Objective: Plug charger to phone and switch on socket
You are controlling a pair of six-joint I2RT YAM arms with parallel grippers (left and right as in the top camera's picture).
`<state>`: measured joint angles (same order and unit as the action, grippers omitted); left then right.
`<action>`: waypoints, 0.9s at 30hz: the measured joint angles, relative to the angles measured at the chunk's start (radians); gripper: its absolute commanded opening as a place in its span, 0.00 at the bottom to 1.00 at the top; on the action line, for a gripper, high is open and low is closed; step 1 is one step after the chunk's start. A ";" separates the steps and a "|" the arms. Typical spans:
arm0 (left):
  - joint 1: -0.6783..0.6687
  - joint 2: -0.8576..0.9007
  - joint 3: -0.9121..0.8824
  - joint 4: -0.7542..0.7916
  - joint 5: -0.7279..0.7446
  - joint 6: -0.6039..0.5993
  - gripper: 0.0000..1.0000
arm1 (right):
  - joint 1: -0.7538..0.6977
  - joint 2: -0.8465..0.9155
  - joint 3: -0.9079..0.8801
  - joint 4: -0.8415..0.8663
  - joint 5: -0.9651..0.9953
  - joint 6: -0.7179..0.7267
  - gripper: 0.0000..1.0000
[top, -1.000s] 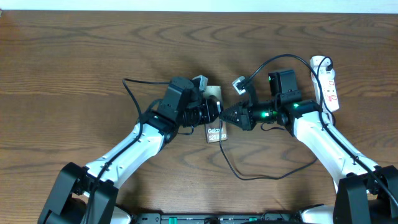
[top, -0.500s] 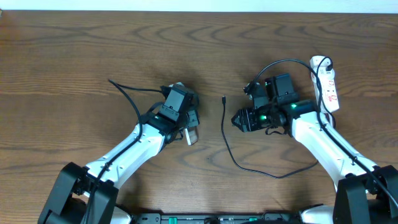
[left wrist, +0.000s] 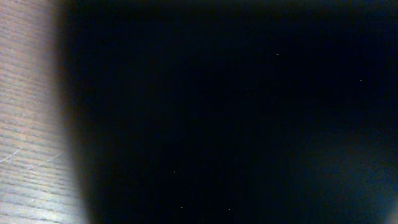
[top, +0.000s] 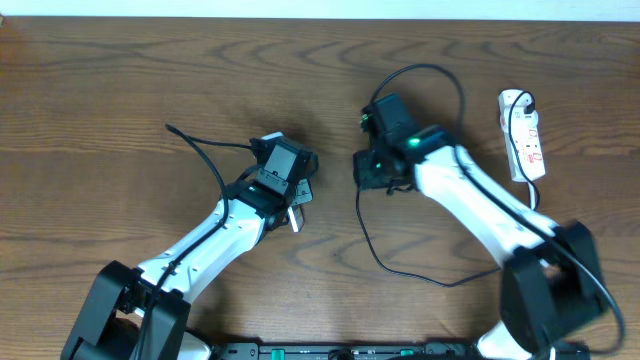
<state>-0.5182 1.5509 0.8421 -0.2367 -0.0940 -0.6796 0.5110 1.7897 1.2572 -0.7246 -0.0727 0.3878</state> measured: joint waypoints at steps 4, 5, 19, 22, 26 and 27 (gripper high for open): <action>0.000 0.000 0.000 0.000 -0.003 0.000 0.08 | 0.018 0.101 0.000 0.037 0.025 0.023 0.44; 0.000 0.000 0.000 0.000 -0.003 0.000 0.07 | 0.022 0.121 0.000 0.042 0.029 0.027 0.44; 0.000 0.000 0.000 0.000 -0.003 0.000 0.08 | 0.021 0.191 0.006 0.084 -0.056 0.133 0.18; 0.000 0.000 0.000 0.000 -0.003 0.000 0.07 | 0.019 0.192 0.006 0.079 -0.104 0.153 0.13; 0.000 0.000 0.000 0.000 -0.003 0.000 0.08 | 0.002 0.197 0.005 0.080 -0.153 0.176 0.09; 0.000 0.000 0.000 0.000 -0.003 0.000 0.07 | -0.008 0.198 0.002 0.082 -0.166 0.180 0.08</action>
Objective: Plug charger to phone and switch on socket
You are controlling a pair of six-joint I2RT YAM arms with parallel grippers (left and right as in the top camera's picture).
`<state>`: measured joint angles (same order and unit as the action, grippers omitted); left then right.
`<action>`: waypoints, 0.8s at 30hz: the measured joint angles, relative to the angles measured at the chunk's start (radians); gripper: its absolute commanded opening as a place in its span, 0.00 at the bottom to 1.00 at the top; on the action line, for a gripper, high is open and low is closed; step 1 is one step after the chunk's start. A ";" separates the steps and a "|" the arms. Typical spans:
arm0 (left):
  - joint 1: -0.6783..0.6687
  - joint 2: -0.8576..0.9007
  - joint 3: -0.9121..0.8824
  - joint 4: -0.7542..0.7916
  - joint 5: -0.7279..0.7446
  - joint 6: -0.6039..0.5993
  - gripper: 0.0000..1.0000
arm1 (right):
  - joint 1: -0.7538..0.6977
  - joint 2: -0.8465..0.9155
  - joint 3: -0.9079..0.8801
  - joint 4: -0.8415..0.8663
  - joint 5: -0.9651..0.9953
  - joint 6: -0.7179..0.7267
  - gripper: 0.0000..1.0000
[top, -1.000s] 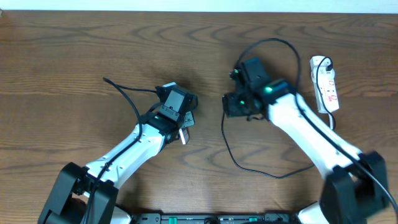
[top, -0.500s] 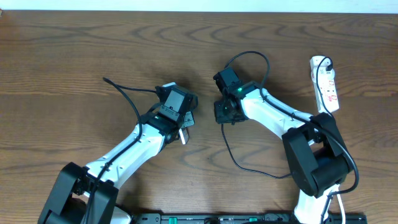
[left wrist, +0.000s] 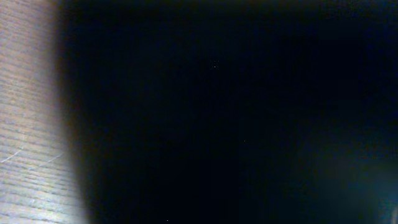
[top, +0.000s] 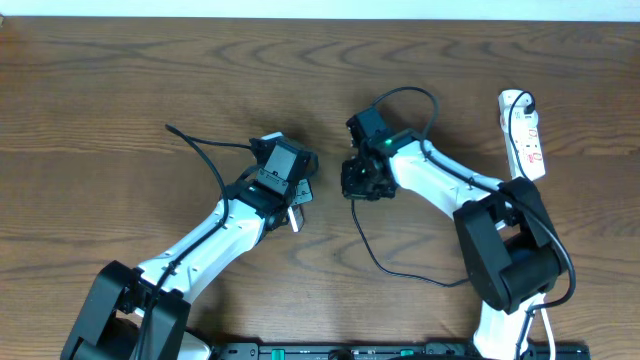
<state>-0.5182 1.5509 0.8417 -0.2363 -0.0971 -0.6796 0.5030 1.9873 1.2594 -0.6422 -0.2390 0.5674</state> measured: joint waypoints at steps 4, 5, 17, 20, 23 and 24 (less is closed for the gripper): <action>0.000 0.000 0.000 0.000 0.000 0.000 0.07 | -0.050 -0.001 -0.032 0.046 -0.080 0.008 0.01; 0.000 0.000 0.000 0.000 0.000 0.000 0.07 | -0.063 -0.003 -0.046 0.072 -0.110 0.010 0.01; 0.069 -0.008 0.000 0.132 0.184 0.001 0.08 | -0.230 -0.006 -0.232 0.351 -0.613 -0.232 0.01; 0.135 -0.021 0.000 0.227 0.404 0.035 0.07 | -0.288 -0.005 -0.236 0.405 -0.813 -0.318 0.01; 0.183 -0.029 0.000 0.295 0.651 0.098 0.07 | -0.345 -0.005 -0.236 0.484 -1.010 -0.367 0.01; 0.192 -0.029 0.000 0.307 0.722 0.118 0.07 | -0.359 -0.005 -0.236 0.505 -1.054 -0.374 0.01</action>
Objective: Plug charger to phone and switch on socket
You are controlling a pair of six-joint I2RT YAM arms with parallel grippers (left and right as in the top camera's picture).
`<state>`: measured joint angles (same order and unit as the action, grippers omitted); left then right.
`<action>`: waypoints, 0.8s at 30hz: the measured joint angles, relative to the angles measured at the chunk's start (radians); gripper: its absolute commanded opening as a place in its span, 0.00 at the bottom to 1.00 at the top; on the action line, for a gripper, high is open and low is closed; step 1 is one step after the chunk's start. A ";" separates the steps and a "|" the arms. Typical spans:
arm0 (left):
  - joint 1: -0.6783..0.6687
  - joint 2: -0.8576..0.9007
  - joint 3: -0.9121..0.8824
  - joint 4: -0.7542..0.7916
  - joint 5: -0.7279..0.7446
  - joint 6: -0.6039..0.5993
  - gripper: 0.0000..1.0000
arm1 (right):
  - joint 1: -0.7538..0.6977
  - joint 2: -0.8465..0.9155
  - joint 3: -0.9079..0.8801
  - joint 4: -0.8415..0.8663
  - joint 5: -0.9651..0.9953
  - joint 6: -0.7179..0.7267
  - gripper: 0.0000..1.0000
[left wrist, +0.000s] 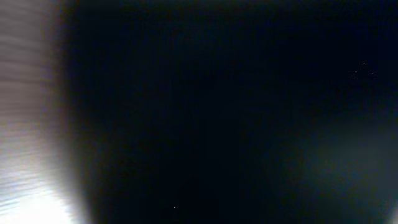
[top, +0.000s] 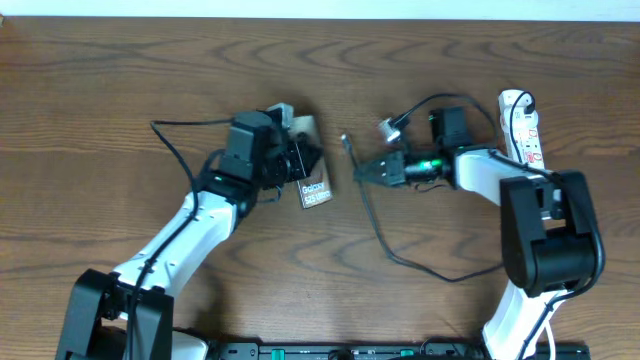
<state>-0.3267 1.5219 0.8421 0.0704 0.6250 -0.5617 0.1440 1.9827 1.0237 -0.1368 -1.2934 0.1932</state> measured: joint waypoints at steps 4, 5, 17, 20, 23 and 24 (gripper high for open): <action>0.019 0.000 0.000 0.005 0.238 0.072 0.07 | -0.031 0.000 0.000 0.074 -0.117 -0.007 0.01; 0.021 0.000 0.000 0.005 0.273 0.085 0.08 | -0.032 0.000 0.000 0.095 -0.141 -0.009 0.01; 0.026 0.000 0.000 0.045 0.438 0.119 0.07 | -0.032 -0.019 0.000 0.284 -0.233 0.121 0.01; 0.039 0.000 0.000 0.136 0.449 0.089 0.08 | -0.032 -0.056 0.000 0.280 -0.237 0.135 0.01; 0.071 0.000 0.000 0.262 0.452 0.019 0.07 | -0.032 -0.106 0.000 0.261 -0.239 0.140 0.01; 0.086 0.000 0.000 0.320 0.451 -0.020 0.08 | -0.032 -0.124 0.000 0.242 -0.240 0.138 0.01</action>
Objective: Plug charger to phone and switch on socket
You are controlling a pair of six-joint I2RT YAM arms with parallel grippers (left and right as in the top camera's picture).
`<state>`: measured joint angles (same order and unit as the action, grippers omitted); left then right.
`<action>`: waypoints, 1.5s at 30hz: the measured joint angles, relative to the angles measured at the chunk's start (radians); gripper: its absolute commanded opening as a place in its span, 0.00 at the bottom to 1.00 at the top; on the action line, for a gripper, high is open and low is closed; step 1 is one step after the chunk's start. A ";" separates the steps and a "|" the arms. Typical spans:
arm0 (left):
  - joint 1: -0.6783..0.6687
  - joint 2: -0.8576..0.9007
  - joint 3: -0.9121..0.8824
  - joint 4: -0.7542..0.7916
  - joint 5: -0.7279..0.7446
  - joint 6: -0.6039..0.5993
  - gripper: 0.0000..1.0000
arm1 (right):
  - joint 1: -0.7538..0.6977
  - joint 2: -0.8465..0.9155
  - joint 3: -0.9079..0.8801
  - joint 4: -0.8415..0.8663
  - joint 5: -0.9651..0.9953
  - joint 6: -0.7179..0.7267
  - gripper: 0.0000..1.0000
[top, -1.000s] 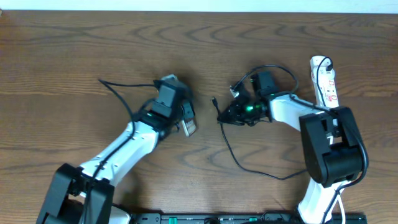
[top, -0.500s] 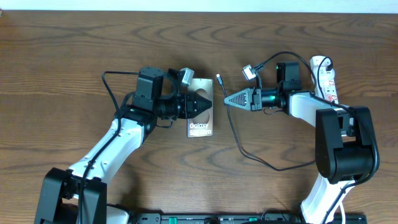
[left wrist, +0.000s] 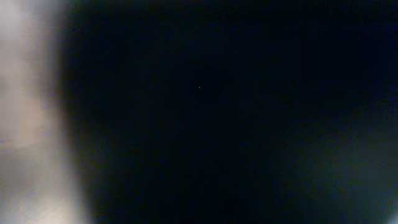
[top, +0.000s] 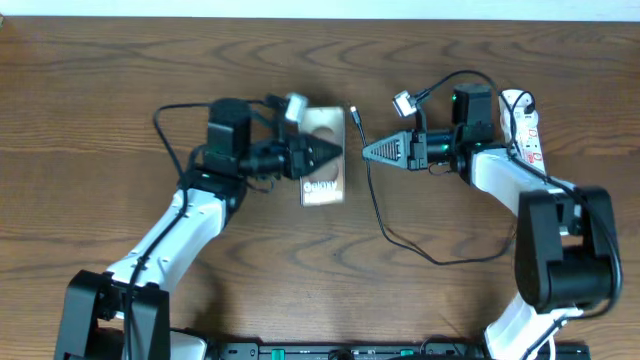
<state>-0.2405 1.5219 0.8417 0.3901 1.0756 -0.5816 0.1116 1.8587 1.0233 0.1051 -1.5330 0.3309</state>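
In the overhead view the beige phone [top: 323, 185] shows its lettered back. My left gripper [top: 328, 153] reaches in from the left and is shut on its upper half. My right gripper [top: 368, 152] points left toward the phone, shut on the black charger cable [top: 378, 212]. The cable's plug tip [top: 352, 114] stands free just right of the phone's top corner. A white power strip [top: 527, 140] lies at the far right, partly behind the right arm. Something dark fills nearly the whole left wrist view, leaving a pale blurred strip [left wrist: 25, 124] at its left.
The cable loops over the brown wooden table [top: 120, 80] toward the front right and back up to the power strip. Both arms stretch in from the front edge. Thin black wrist leads arch over each arm.
My left gripper has carried the phone right and away from the front edge, and the phone has turned straighter. My right gripper now points level at it, with the plug tip closer to the phone's corner.
My left gripper was down over the phone at mid-table while my right gripper was down on the cable nearby, then a little further left. Then both stood apart, phone back and plug end showing. Now the two face each other closely.
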 measured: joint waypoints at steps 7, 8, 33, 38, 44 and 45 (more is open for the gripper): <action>0.067 -0.002 0.000 0.230 -0.064 -0.271 0.07 | 0.001 -0.134 -0.011 -0.336 -0.002 -0.150 0.01; 0.068 -0.002 0.000 0.254 -0.076 -0.313 0.08 | 0.002 -0.150 -0.013 -0.400 -0.003 -0.188 0.01; -0.004 -0.002 0.000 0.451 -0.214 -0.735 0.07 | 0.113 -0.243 -0.020 -0.827 -0.004 -0.752 0.01; -0.003 -0.002 0.000 0.505 -0.214 -0.747 0.07 | 0.113 -0.243 -0.020 -0.827 -0.004 -0.752 0.01; -0.003 -0.002 0.000 0.533 -0.211 -0.755 0.07 | 0.113 -0.243 -0.020 -0.823 -0.004 -0.752 0.01; -0.003 -0.002 0.000 0.533 -0.209 -0.755 0.07 | 0.113 -0.243 -0.020 -0.818 -0.004 -0.752 0.01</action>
<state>-0.2440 1.5204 0.8421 0.9234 0.8661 -1.3365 0.2249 1.6154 1.0031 -0.7132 -1.5372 -0.4210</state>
